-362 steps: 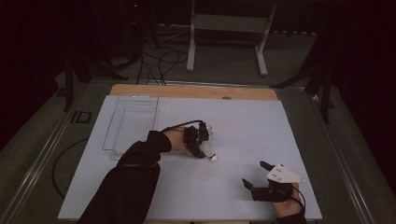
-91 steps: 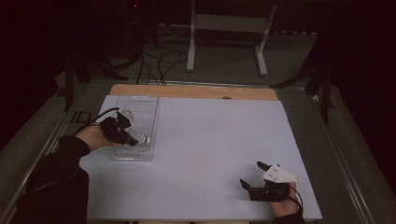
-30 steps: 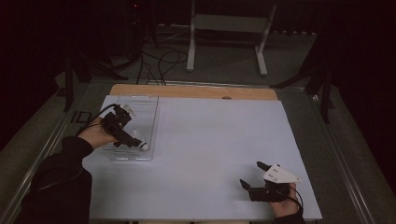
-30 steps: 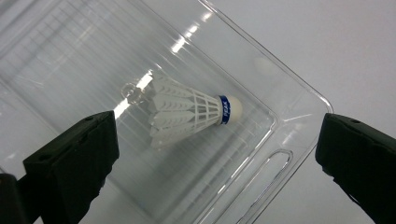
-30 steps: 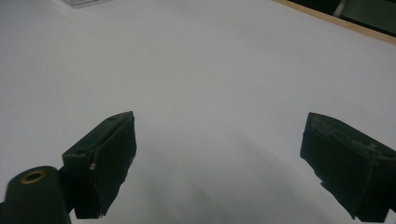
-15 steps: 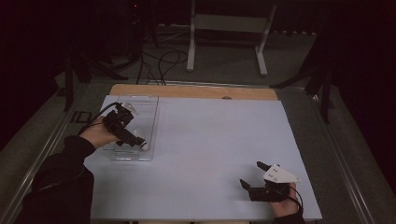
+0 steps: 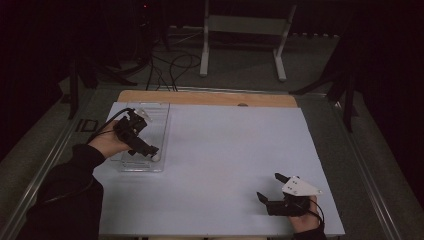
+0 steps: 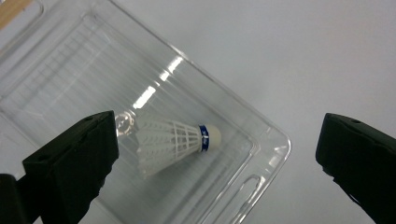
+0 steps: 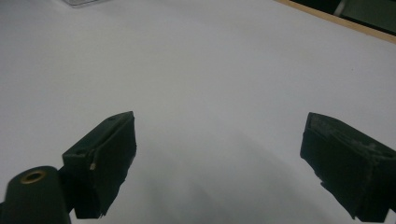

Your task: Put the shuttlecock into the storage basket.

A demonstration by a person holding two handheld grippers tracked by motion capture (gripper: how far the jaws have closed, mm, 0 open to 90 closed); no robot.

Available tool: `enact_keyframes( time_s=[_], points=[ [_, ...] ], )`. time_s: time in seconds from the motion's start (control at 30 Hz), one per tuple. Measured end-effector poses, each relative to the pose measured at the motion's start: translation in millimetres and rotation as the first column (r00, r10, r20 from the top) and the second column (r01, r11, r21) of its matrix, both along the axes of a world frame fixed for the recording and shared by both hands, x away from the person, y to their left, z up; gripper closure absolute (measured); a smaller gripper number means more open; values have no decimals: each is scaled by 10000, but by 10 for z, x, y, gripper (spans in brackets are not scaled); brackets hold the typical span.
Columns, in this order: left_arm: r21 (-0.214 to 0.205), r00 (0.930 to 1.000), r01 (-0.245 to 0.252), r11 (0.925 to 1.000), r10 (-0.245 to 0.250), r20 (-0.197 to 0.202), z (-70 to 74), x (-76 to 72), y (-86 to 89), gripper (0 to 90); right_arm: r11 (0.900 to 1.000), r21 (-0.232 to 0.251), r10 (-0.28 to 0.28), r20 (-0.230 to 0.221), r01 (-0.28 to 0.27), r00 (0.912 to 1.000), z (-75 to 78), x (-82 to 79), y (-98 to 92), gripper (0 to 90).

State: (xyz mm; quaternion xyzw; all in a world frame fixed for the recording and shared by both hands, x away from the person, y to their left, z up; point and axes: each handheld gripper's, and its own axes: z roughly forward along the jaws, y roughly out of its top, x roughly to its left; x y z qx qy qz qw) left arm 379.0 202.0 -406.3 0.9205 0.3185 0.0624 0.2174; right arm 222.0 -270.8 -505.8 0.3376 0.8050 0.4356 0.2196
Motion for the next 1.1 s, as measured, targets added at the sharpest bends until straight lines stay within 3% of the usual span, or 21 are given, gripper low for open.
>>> enact_keyframes(
  time_s=[0.47,0.83,1.1],
  points=[
    [-644,9996,110,9979,-93,271,74,2,-146,1,10000,-4,-7,3,7,10000,0,0,-1,105],
    [-879,9995,321,9956,-313,99,68,-16,-287,1,10000,7,11,-28,-11,10000,-5,3,-3,105],
    [-822,9985,521,9953,-506,203,49,-44,-386,1,10000,-10,-20,-40,20,10000,-3,2,-7,105]
  ],
)
